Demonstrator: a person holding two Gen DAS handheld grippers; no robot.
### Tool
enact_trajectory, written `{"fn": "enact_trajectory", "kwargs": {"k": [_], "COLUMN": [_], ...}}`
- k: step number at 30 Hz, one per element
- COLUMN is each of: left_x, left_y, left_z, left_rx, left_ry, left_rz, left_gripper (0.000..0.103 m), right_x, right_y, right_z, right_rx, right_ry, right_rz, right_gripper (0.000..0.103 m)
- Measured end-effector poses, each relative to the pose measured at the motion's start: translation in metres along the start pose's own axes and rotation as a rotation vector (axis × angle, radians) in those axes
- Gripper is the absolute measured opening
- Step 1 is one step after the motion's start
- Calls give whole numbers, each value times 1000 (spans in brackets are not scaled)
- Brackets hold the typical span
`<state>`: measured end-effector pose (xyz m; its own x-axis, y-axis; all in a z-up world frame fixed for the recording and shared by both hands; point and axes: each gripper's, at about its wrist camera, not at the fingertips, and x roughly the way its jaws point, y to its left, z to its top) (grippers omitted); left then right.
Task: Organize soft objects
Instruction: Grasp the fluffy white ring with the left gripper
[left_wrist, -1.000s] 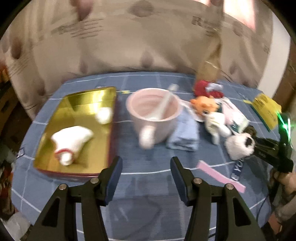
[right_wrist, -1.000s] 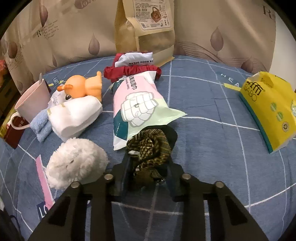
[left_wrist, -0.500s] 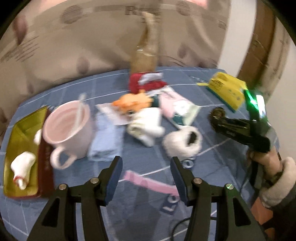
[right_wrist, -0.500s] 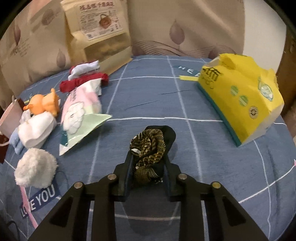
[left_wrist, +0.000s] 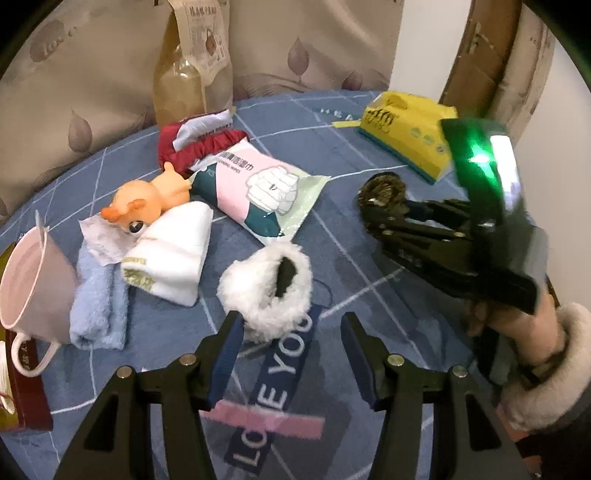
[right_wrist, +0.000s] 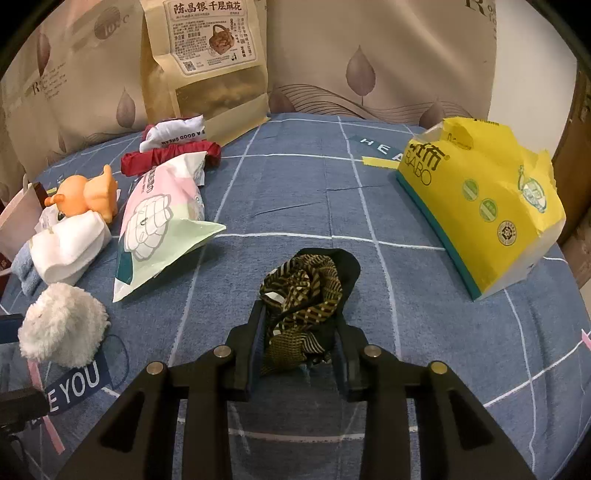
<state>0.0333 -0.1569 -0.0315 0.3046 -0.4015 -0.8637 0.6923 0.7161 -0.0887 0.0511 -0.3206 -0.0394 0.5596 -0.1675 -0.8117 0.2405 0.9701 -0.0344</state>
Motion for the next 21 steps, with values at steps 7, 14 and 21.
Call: {"fn": "enact_trajectory", "kwargs": {"k": [7,14,21], "left_x": [24,38,32], "left_y": [10,27,23], "left_z": [14,16,13], "left_rx": [-25,-90,-70], "left_ry": [22,30,26], "left_rz": [37,23,27], "left_gripper": [56,46,32], "right_x": [0,1,1], "right_y": [1,2,4], "right_z": [0,0,0], "right_rx": [-8,-8,-10], "right_ry": [0,0,-1], "right_rz": [-8,-9,-12], "right_gripper": [31,31,32]}}
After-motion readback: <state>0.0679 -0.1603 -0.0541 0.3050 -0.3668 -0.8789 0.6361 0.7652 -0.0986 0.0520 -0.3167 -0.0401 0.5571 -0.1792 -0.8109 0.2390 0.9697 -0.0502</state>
